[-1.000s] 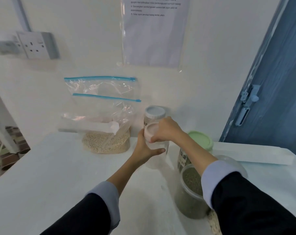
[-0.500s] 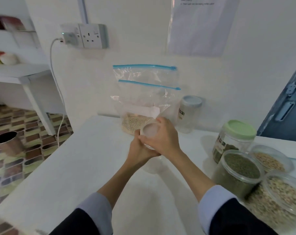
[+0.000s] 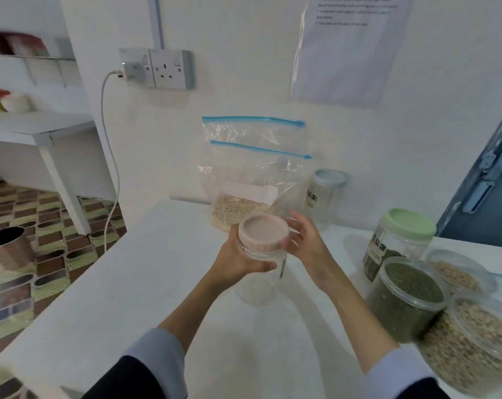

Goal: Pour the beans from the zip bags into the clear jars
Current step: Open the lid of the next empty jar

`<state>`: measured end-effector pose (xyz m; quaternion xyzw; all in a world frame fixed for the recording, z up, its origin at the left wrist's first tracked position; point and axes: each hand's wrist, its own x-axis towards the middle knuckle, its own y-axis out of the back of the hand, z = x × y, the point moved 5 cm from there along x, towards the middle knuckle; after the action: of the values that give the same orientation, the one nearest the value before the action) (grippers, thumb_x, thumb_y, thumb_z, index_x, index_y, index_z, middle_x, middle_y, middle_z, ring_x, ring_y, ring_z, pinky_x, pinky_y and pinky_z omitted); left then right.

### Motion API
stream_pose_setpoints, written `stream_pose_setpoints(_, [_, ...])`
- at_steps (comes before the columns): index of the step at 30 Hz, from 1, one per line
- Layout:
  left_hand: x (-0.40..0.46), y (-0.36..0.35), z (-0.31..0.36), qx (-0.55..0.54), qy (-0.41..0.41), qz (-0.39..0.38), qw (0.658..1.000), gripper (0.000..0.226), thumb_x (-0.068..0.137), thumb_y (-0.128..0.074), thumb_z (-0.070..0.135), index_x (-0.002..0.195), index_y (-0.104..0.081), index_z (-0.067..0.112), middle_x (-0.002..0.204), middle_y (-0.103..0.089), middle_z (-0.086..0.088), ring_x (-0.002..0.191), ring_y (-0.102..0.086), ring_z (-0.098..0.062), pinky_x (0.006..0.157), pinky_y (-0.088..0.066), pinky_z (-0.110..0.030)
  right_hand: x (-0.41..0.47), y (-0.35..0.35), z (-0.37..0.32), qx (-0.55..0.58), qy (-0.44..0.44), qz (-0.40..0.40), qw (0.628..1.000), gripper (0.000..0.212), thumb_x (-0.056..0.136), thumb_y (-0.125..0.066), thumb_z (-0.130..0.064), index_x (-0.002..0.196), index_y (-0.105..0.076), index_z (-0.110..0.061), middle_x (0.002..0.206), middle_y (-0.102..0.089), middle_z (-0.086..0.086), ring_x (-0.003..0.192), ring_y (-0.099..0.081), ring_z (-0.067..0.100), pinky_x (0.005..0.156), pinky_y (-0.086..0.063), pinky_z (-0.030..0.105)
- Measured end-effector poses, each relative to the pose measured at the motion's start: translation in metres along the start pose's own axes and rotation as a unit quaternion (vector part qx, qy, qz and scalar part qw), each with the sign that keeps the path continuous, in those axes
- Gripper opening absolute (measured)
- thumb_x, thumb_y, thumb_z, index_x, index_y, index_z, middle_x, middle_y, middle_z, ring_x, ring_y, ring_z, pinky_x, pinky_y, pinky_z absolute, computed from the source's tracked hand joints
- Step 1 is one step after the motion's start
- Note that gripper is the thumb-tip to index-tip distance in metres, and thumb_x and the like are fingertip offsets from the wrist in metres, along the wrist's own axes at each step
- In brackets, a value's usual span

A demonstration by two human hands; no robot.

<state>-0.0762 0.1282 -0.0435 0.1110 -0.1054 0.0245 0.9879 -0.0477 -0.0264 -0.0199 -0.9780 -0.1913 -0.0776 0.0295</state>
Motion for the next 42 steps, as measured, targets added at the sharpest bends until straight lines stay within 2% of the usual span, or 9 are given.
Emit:
stream_pose_setpoints(7, [-0.004,0.000,-0.005,0.002,0.002,0.002,1.000,0.107,0.039,-0.089,0.041,0.131,-0.035,0.029,0.124,-0.051,0.012,0.114,-0.052,-0.005,0.094,-0.049,-0.025,-0.005,0.013,-0.009,0.002,0.014,0.072,0.997,0.018,0.096,-0.052,-0.019,0.114,-0.054,-0.021,0.120,-0.062,0.012,0.103,-0.065,0.021,0.088,-0.055,0.033])
stream_pose_setpoints(11, [-0.007,-0.001,-0.005,0.006,0.004,0.008,1.000,0.104,0.043,-0.090,0.034,0.130,-0.035,0.027,0.123,-0.053,0.010,0.111,-0.055,-0.005,0.089,-0.051,-0.026,-0.001,-0.016,-0.033,-0.216,0.050,0.036,0.975,0.049,0.088,-0.063,-0.039,0.131,-0.047,-0.024,0.134,-0.050,-0.006,0.124,-0.047,0.011,0.103,-0.041,0.031])
stream_pose_setpoints(15, [-0.006,-0.002,-0.006,0.010,0.012,-0.001,1.000,0.097,0.049,-0.089,0.027,0.129,-0.034,0.025,0.119,-0.055,0.007,0.108,-0.058,-0.007,0.086,-0.056,-0.034,0.008,-0.054,-0.048,-0.554,0.089,-0.072,0.824,0.086,0.071,-0.067,-0.066,0.143,-0.033,-0.035,0.148,-0.032,-0.008,0.134,-0.029,0.018,0.105,-0.036,0.042])
stream_pose_setpoints(18, [-0.009,-0.003,-0.005,-0.005,0.010,-0.015,1.000,0.102,0.046,-0.088,0.027,0.131,-0.032,0.024,0.122,-0.053,0.006,0.111,-0.057,-0.007,0.090,-0.055,-0.038,0.009,-0.057,-0.049,-0.595,0.091,-0.089,0.794,0.079,0.071,-0.068,-0.065,0.139,-0.041,-0.036,0.139,-0.039,-0.007,0.128,-0.035,0.017,0.100,-0.039,0.041])
stream_pose_setpoints(21, [-0.011,-0.005,-0.002,0.004,0.007,-0.023,1.000,0.102,0.043,-0.087,0.033,0.129,-0.033,0.023,0.121,-0.053,0.006,0.110,-0.057,-0.006,0.093,-0.053,-0.035,0.010,-0.052,-0.064,-0.468,0.132,-0.073,0.871,0.063,0.075,-0.077,-0.039,0.132,-0.053,-0.030,0.126,-0.049,-0.007,0.114,-0.047,0.009,0.094,-0.042,0.027])
stream_pose_setpoints(24, [-0.014,-0.006,-0.002,0.015,0.012,-0.028,0.999,0.103,0.040,-0.087,0.042,0.128,-0.036,0.024,0.123,-0.053,0.007,0.115,-0.053,-0.007,0.099,-0.048,-0.033,0.009,-0.011,-0.081,-0.032,0.126,0.106,0.986,0.023,0.081,-0.072,-0.025,0.103,-0.067,-0.030,0.092,-0.063,-0.007,0.078,-0.057,0.005,0.069,-0.045,0.020])
stream_pose_setpoints(28, [-0.018,-0.010,-0.003,0.022,0.014,-0.022,0.999,0.106,0.040,-0.086,0.048,0.130,-0.033,0.028,0.126,-0.052,0.009,0.119,-0.051,-0.008,0.102,-0.046,-0.034,0.004,0.053,-0.013,0.325,-0.070,0.252,0.909,0.032,0.084,-0.063,-0.043,0.109,-0.057,-0.022,0.102,-0.061,0.010,0.099,-0.057,0.030,0.088,-0.047,0.051])
stream_pose_setpoints(33, [-0.020,-0.030,-0.003,0.014,0.018,-0.053,0.998,0.109,0.042,-0.087,0.053,0.133,-0.030,0.035,0.133,-0.046,0.017,0.125,-0.045,-0.002,0.107,-0.040,-0.030,-0.024,0.085,0.079,-0.002,-0.265,0.334,0.905,0.030,0.082,-0.066,0.001,0.111,-0.061,0.006,0.103,-0.063,0.020,0.093,-0.059,0.032,0.073,-0.048,0.038])
stream_pose_setpoints(42, [-0.026,-0.033,0.008,0.046,0.023,-0.073,0.996,0.129,0.032,-0.065,0.089,0.141,-0.013,0.042,0.146,-0.023,0.016,0.132,-0.030,-0.003,0.108,-0.029,-0.027,-0.016,0.081,0.085,-0.513,-0.269,0.136,0.804,0.048,0.090,-0.058,-0.041,0.127,-0.052,-0.010,0.133,-0.040,0.013,0.124,-0.036,0.032,0.096,-0.039,0.033])
